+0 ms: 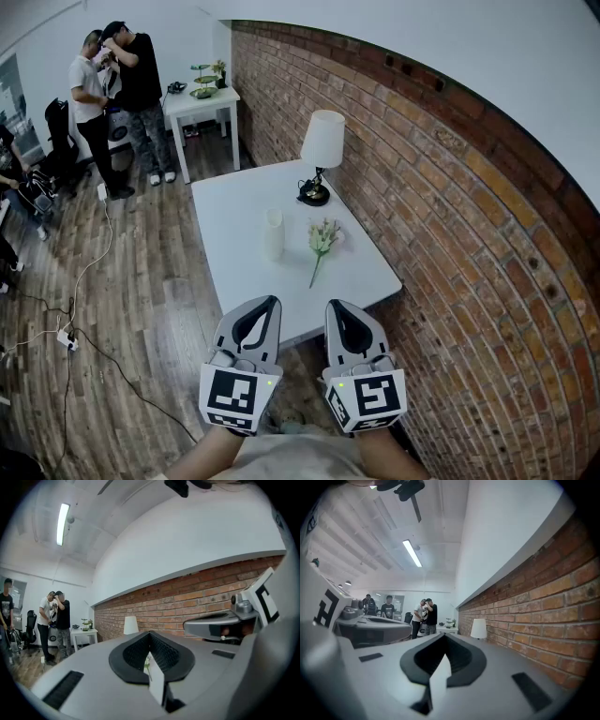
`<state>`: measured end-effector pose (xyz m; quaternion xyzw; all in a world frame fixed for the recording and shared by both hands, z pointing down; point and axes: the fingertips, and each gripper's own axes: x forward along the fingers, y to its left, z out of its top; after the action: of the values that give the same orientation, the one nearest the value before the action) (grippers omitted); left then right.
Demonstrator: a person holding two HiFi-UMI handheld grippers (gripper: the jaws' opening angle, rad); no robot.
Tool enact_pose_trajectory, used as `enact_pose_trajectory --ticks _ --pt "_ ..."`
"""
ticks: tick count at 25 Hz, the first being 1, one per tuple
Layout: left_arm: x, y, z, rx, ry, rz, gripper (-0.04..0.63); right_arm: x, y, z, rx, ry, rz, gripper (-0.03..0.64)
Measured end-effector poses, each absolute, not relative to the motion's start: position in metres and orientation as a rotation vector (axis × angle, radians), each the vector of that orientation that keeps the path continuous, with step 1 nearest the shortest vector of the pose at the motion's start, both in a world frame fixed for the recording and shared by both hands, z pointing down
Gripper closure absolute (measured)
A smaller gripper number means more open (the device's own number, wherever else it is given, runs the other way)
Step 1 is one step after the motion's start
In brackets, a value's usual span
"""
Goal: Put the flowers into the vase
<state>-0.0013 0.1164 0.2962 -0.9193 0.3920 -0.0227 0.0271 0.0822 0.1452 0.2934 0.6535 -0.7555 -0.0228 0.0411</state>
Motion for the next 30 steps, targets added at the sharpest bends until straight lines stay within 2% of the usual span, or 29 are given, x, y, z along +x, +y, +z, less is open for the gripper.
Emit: enact_pose_trajectory --ticks 30 --pt "-0.036 0.136 0.316 -2.899 1.107 -0.061 0.588 0.056 0.179 0.304 2.136 -2.237 -0.11 0.611"
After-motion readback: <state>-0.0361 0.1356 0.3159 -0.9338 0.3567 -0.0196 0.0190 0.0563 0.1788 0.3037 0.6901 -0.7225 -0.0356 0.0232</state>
